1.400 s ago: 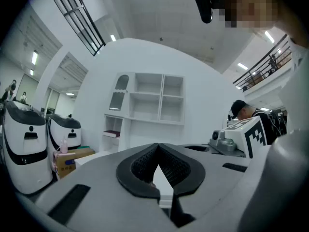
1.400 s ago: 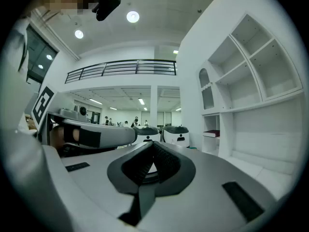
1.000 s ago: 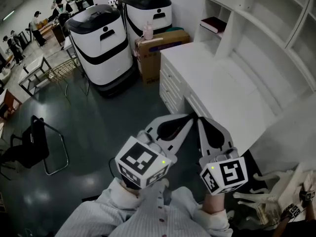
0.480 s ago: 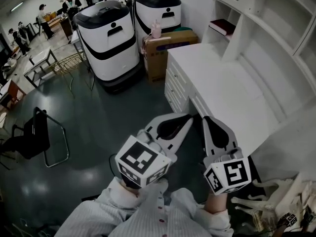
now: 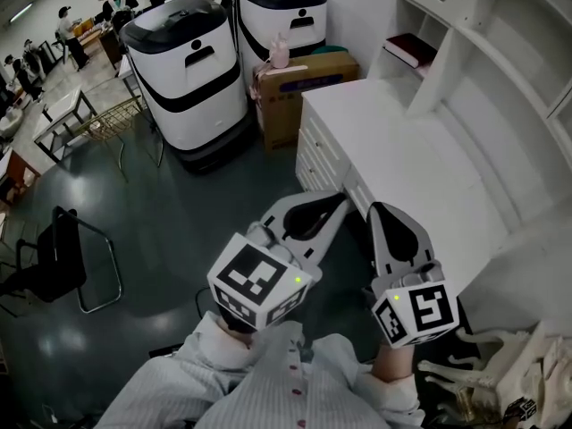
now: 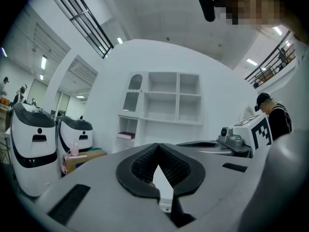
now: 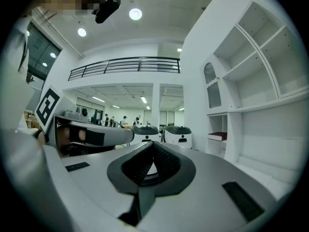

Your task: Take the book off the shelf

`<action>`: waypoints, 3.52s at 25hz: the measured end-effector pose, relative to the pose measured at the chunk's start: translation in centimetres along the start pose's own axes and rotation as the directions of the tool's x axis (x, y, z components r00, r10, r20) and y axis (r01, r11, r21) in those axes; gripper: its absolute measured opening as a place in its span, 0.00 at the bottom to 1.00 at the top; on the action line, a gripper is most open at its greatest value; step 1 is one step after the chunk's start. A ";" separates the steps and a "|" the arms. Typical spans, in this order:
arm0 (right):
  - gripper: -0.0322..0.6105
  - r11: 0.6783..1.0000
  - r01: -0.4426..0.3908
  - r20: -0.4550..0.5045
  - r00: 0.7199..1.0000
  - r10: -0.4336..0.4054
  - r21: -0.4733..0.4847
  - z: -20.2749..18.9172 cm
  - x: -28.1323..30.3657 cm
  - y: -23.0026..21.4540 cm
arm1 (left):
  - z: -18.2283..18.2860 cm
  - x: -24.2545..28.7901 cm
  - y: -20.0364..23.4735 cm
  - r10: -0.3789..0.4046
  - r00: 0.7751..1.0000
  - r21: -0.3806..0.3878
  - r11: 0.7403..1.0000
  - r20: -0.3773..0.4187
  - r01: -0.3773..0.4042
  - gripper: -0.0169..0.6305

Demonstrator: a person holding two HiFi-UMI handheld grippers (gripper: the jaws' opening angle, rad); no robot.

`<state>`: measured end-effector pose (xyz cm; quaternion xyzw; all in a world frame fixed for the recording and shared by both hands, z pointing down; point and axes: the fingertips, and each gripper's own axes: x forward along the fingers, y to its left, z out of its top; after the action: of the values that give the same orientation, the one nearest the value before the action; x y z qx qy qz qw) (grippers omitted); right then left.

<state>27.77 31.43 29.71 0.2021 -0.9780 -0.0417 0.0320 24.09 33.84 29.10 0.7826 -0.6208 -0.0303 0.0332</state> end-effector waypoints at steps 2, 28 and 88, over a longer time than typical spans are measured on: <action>0.07 1.000 0.011 0.001 1.000 -0.011 0.000 0.1 2.2 -0.8 | 0.1 1.1 2.0 -0.007 1.000 0.003 1.000 -0.007 0.007 0.04; 0.07 0.994 0.113 -0.014 0.993 -0.113 0.008 0.7 20.2 -3.6 | 1.1 6.9 20.4 -0.076 0.996 0.026 0.997 -0.042 0.077 0.04; 0.07 0.904 0.426 -0.108 0.900 -0.422 0.024 -0.7 46.1 -40.0 | 3.6 49.0 39.9 -0.372 0.922 0.033 0.926 -0.108 0.377 0.04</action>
<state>1.30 -23.57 28.77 0.4126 -0.9084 -0.0143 0.0665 -3.82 -22.96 28.77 0.8879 -0.4581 0.0194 0.0369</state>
